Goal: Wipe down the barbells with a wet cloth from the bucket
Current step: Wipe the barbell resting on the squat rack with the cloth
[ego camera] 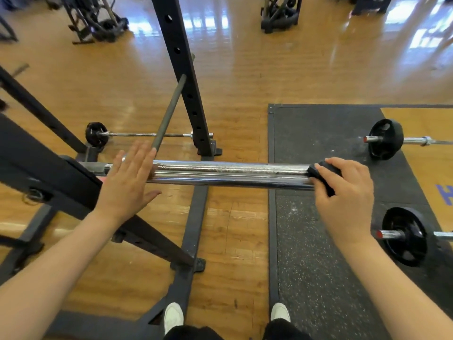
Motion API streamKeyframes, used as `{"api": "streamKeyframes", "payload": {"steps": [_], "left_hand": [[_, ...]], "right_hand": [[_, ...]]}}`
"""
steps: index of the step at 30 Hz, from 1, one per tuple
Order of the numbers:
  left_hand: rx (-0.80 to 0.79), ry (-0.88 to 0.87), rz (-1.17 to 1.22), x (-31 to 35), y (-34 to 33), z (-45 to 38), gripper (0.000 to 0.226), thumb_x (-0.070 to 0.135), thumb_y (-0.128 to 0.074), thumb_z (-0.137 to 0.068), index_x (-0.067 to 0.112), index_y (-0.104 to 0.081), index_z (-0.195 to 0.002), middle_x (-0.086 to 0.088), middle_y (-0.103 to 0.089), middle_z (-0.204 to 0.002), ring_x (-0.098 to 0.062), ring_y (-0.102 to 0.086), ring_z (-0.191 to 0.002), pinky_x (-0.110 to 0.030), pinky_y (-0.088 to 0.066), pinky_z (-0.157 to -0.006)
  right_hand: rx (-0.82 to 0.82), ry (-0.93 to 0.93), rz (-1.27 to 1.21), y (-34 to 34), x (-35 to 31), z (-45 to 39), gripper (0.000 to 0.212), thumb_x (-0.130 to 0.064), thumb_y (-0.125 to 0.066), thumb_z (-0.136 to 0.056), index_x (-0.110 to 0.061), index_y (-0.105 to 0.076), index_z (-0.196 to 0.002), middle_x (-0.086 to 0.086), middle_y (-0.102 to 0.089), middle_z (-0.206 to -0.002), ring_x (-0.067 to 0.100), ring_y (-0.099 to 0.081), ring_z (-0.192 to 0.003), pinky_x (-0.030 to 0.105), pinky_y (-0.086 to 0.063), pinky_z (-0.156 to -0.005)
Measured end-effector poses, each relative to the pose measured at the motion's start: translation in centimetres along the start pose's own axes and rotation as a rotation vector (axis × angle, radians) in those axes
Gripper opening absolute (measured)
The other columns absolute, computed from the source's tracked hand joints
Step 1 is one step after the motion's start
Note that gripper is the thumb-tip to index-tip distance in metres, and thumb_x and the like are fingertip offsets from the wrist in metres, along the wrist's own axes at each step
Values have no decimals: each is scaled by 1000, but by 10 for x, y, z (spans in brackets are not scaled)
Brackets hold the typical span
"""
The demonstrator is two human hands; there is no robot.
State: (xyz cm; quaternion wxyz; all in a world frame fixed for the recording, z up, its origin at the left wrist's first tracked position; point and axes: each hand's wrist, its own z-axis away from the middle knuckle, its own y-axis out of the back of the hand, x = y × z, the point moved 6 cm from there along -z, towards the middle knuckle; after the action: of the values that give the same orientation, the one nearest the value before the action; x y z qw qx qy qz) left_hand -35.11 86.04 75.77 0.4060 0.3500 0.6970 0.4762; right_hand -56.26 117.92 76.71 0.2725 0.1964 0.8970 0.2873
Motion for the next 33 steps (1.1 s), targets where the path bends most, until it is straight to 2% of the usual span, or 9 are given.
{"api": "streamKeyframes", "payload": {"steps": [4, 9, 11, 15, 17, 23, 27, 30, 33], "left_hand": [[39, 98, 60, -20, 4, -2, 113, 24, -91, -56, -1, -24, -144, -25, -26, -150, -33, -15, -142, -24, 15, -115], [17, -15, 45, -21, 1, -7, 113, 14, -92, -51, -2, -28, -143, -29, -32, -146, -42, -24, -138, -21, 15, -113], [9, -38, 27, -23, 1, -8, 111, 5, -91, -49, -4, -30, -141, -31, -37, -141, -46, -30, -134, -21, 14, -113], [-63, -62, 52, -24, -2, -13, 109, 0, -90, -47, -7, -33, -139, -31, -45, -133, -47, -33, -130, -47, -17, -113], [-106, -75, 71, -24, 0, -15, 108, 1, -89, -50, -6, -31, -142, -29, -45, -134, -45, -33, -132, -51, -25, -109], [-123, -66, 18, -22, 7, -11, 110, 8, -89, -55, -4, -27, -144, -26, -37, -143, -41, -30, -135, -47, -18, -114], [1, 60, 70, -18, 5, 11, 109, 11, -88, -59, -5, -22, -144, -27, -28, -148, -39, -24, -139, -21, 15, -112], [42, 103, 89, -21, 5, 10, 105, 10, -87, -60, -9, -24, -142, -30, -34, -144, -41, -26, -137, -18, 16, -111], [49, 82, 83, -24, 2, 5, 98, 3, -87, -58, -11, -31, -136, -33, -40, -137, -45, -29, -135, -19, 13, -113]], "right_hand": [[29, 27, -8, 1, 5, 6, 20, -2, -65, -80, -1, -71, -99, 15, -65, -102, 29, -52, -98, 43, -47, -82], [53, 13, -54, 14, 8, 25, 23, 3, -55, -77, 1, -72, -93, 15, -66, -97, 25, -50, -97, 15, -36, -94], [69, -38, -74, 23, 14, 17, 25, 4, -56, -76, 1, -72, -95, 14, -67, -98, 24, -52, -96, 16, -37, -92], [15, -73, -84, 24, 19, -18, 27, 7, -60, -76, 0, -70, -101, 14, -67, -105, 28, -58, -101, 24, -39, -95], [-56, -33, -85, 15, 14, -16, 25, 5, -58, -76, 0, -71, -97, 13, -68, -104, 29, -58, -100, 28, -41, -94], [-11, -23, -58, 26, 6, 21, 23, 6, -57, -74, 2, -72, -91, 14, -69, -97, 27, -58, -94, 17, -37, -91], [-2, -45, -41, 23, 8, -1, 25, 5, -59, -79, 1, -70, -100, 15, -67, -106, 30, -58, -101, 27, -39, -97], [-57, -53, -26, 5, 10, -3, 24, -2, -63, -82, 0, -69, -105, 17, -65, -111, 33, -58, -105, 42, -46, -94], [-11, -37, -28, 6, 12, 14, 25, 0, -59, -82, 0, -69, -106, 16, -65, -111, 30, -57, -106, 36, -43, -96]]}}
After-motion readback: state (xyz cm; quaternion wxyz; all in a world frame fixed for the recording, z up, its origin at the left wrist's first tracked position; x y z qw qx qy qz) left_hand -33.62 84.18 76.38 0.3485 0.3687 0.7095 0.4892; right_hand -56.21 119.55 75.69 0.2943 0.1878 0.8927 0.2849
